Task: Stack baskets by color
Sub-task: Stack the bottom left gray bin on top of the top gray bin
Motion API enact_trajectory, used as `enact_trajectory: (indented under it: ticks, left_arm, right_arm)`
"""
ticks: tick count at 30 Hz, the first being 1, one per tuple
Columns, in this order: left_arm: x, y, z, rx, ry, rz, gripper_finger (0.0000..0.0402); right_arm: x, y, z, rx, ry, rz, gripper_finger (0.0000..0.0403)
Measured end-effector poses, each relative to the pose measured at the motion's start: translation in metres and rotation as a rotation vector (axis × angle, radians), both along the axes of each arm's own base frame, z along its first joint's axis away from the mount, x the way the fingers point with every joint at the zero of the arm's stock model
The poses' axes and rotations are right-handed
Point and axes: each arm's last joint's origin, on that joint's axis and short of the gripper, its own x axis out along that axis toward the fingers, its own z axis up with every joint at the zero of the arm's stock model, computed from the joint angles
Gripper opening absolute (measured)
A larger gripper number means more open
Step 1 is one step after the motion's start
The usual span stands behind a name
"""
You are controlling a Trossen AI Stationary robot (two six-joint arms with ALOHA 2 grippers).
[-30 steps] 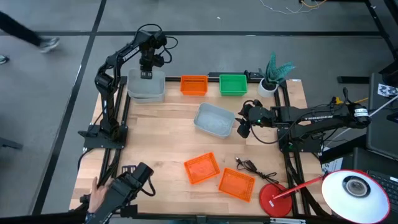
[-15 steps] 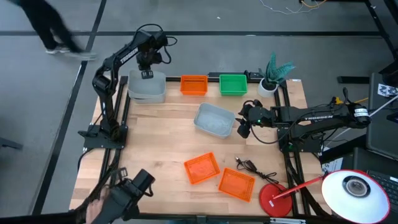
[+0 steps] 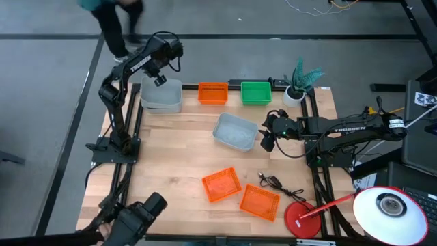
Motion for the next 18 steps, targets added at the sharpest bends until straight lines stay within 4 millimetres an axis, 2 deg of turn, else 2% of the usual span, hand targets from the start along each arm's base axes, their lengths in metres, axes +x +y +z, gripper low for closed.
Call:
enact_trajectory:
  ticks: [9, 12, 18]
  left_arm:
    - [-0.007, -0.005, -0.009, 0.032, -0.065, 0.124, 0.0057]
    - [-0.016, -0.021, 0.003, 0.044, -0.119, 0.144, 0.0057]
    - [-0.044, -0.07, 0.045, 0.135, -0.281, 0.168, 0.0057]
  right_arm:
    - [0.0, 0.0, 0.0, 0.001, 0.0, -0.001, 0.0147]
    - [0.0, 0.0, 0.0, 0.0, 0.001, -0.001, 0.0147]
    - [0.0, 0.0, 0.0, 0.001, 0.003, -0.001, 0.0147]
